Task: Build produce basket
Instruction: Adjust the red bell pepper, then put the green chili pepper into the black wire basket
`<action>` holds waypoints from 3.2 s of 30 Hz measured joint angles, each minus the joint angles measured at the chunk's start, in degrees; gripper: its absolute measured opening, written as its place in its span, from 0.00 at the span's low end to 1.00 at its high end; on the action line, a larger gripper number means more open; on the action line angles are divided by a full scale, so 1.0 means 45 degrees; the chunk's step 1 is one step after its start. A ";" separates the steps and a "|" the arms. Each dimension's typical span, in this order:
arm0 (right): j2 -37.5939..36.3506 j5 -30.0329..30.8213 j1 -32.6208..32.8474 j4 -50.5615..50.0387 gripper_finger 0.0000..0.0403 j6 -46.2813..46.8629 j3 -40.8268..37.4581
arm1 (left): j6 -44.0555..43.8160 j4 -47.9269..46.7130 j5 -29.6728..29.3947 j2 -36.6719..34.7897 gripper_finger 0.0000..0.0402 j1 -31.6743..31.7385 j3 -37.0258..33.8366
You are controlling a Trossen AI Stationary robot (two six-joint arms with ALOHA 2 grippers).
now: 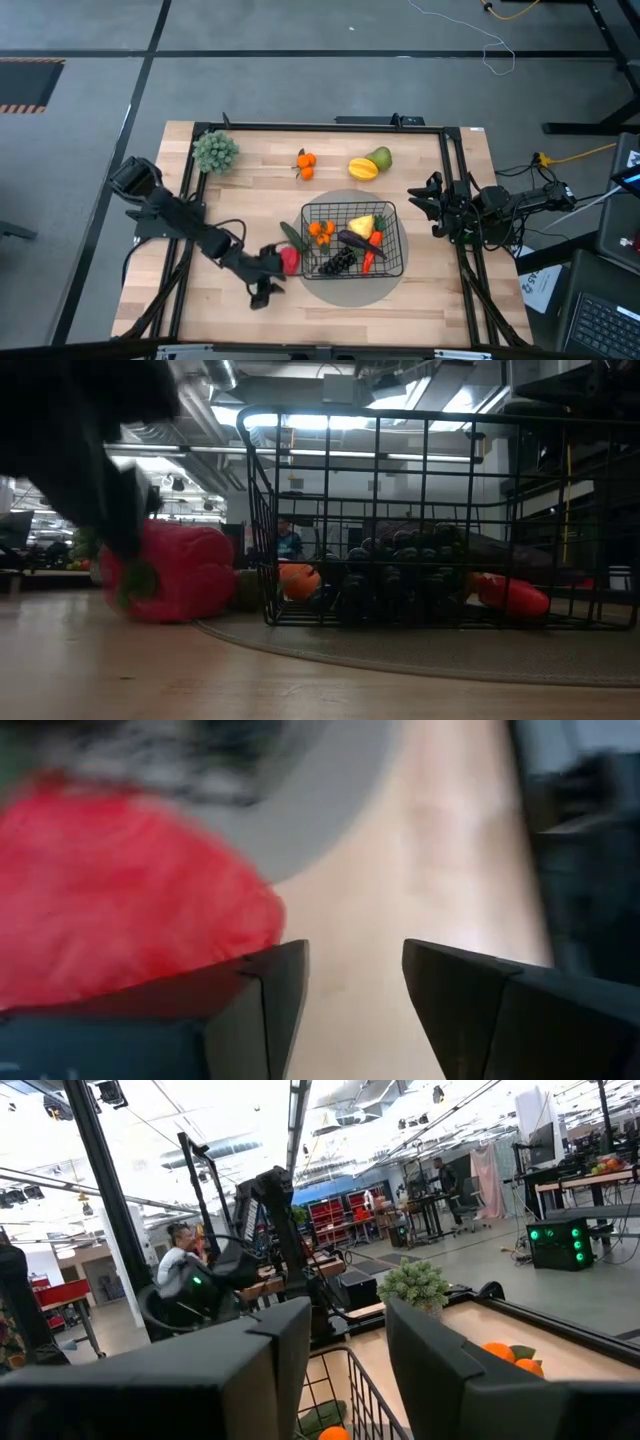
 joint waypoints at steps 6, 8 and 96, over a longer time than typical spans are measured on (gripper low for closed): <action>-0.0003 0.0000 -0.0003 0.0000 0.33 0.0079 -0.0002 | -0.0817 -0.0288 -0.3431 -0.0224 0.40 0.0998 -0.1326; -0.0001 0.0000 0.0002 0.0000 0.33 0.0141 0.0000 | -0.1556 -0.0496 -0.4388 -0.0643 0.40 0.1264 -0.1686; -0.0003 0.0005 0.0002 -0.0549 0.33 0.0393 -0.0002 | -0.3610 0.1815 -0.5577 0.0175 0.40 0.3299 -0.2624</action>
